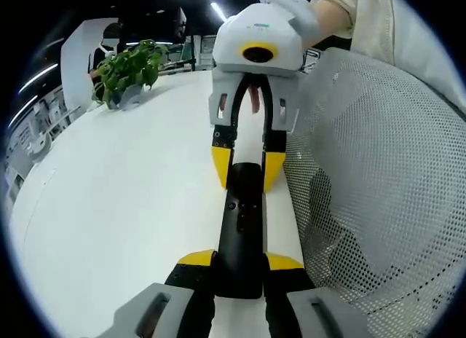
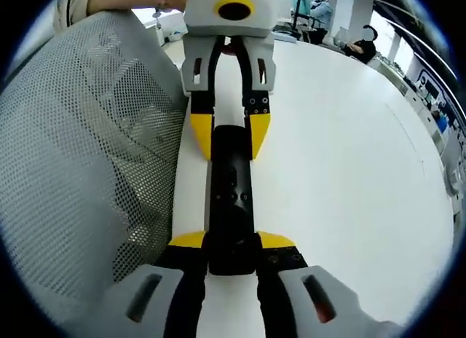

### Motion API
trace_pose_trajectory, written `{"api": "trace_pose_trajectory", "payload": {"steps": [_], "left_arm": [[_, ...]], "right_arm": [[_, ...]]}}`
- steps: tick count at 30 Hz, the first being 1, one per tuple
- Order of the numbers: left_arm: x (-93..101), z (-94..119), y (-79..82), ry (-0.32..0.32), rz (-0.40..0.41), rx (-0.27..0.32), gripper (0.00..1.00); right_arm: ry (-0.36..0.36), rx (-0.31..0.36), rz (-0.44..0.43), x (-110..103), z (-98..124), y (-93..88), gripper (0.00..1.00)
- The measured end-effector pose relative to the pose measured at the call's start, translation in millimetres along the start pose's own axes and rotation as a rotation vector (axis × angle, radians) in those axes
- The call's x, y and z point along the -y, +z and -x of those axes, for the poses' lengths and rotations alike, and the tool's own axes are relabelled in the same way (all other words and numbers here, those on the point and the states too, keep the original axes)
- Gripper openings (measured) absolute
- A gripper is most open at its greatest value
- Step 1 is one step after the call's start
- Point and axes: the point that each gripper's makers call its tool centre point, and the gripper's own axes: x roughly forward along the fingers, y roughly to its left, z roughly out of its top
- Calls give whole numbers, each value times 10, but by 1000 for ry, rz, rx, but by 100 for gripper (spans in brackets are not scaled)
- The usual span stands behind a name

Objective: Press the specified remote control buttons in sequence, fully releasing each button before pressing the next.

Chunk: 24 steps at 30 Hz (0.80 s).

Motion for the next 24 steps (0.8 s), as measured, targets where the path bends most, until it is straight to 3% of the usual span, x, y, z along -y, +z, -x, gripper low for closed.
{"api": "trace_pose_trajectory", "payload": {"steps": [9, 18, 21, 22, 24], "left_arm": [[-1, -3, -7, 0, -7, -4, 24], [2, -12, -14, 7, -19, -21, 24], [4, -18, -17, 14, -24, -22, 24], [5, -19, -18, 17, -25, -19, 24], [6, -21, -17, 19, -18, -12, 24]], "right_arm": [[-29, -26, 3, -17, -3, 14, 25], [-50, -53, -52, -18, -7, 5, 25], [-48, -43, -43, -25, -2, 7, 25], [-37, -54, 5, -24, 0, 10, 24], [-28, -48, -11, -25, 5, 15, 24]]}}
